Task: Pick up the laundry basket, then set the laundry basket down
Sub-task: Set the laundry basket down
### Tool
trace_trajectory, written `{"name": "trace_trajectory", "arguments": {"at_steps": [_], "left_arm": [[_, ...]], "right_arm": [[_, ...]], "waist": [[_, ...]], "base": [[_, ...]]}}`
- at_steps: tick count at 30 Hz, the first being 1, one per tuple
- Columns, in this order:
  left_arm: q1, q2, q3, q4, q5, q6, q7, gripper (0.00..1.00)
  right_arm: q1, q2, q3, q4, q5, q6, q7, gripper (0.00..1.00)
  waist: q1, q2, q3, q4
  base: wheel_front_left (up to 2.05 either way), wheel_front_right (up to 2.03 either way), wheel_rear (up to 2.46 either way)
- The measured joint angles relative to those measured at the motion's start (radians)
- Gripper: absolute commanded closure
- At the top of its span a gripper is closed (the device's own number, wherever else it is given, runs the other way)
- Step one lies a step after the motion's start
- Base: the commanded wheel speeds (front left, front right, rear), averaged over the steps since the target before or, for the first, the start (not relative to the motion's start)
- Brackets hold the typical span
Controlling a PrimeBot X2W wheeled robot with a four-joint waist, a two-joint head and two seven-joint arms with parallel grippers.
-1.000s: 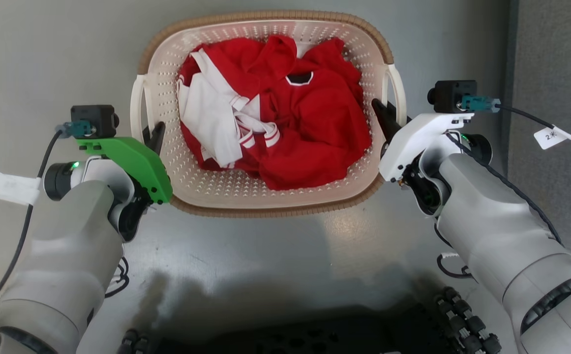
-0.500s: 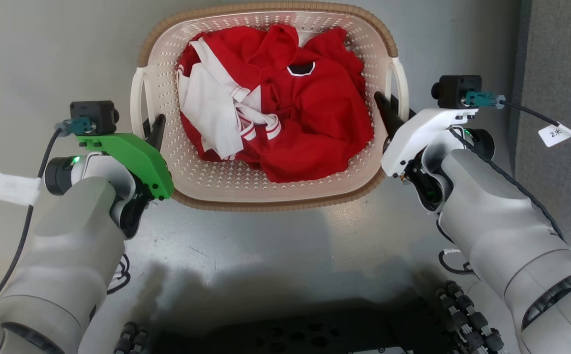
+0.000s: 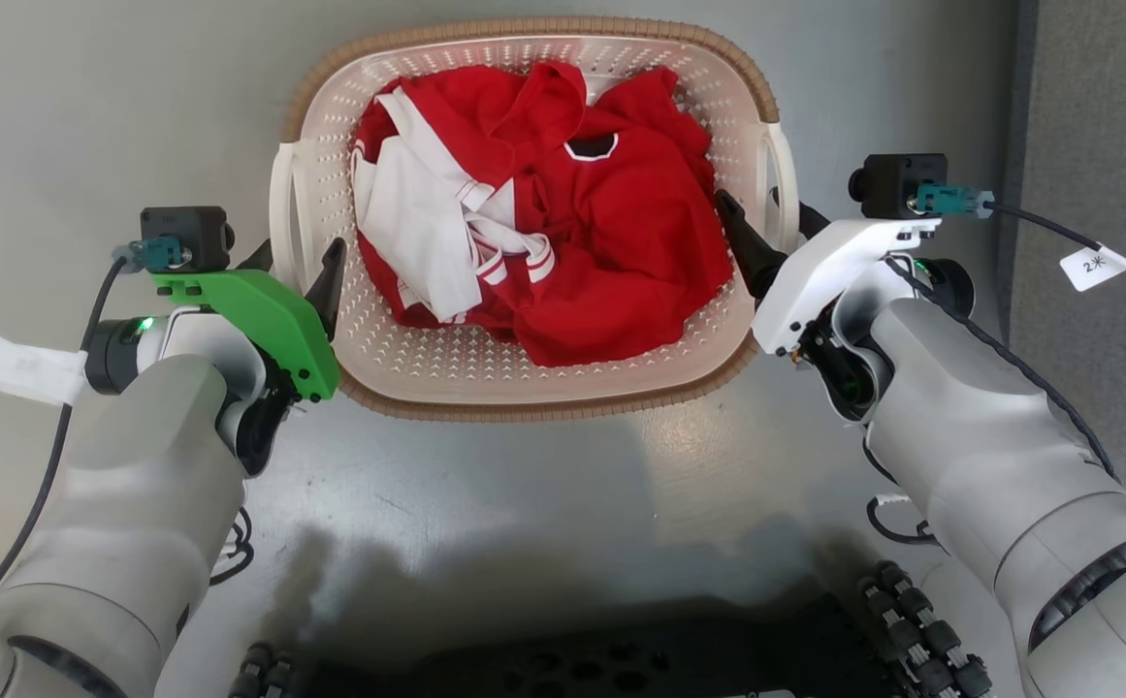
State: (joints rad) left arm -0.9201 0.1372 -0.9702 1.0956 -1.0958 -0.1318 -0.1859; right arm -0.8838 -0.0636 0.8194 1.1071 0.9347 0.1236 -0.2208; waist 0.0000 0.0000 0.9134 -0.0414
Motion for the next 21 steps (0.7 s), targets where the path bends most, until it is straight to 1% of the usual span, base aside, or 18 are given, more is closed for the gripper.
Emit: {"name": "trace_trajectory", "arguments": {"at_steps": [11,21], "left_arm": [[0.011,0.000,-0.007,0.017,-0.005,0.000,-0.019,0.00],[0.067,0.001,-0.012,0.028,-0.010,0.000,-0.036,0.00]], "right_arm": [[0.003,0.001,0.015,0.011,0.025,0.000,-0.005,0.00],[0.021,0.001,0.027,0.026,0.025,0.000,-0.017,0.00]], "waist": [[-0.0001,0.0000,-0.059,-0.004],[-0.0001,0.0000,-0.160,-0.008]], "base": [[0.00,0.00,0.00],[0.00,0.00,0.00]]}}
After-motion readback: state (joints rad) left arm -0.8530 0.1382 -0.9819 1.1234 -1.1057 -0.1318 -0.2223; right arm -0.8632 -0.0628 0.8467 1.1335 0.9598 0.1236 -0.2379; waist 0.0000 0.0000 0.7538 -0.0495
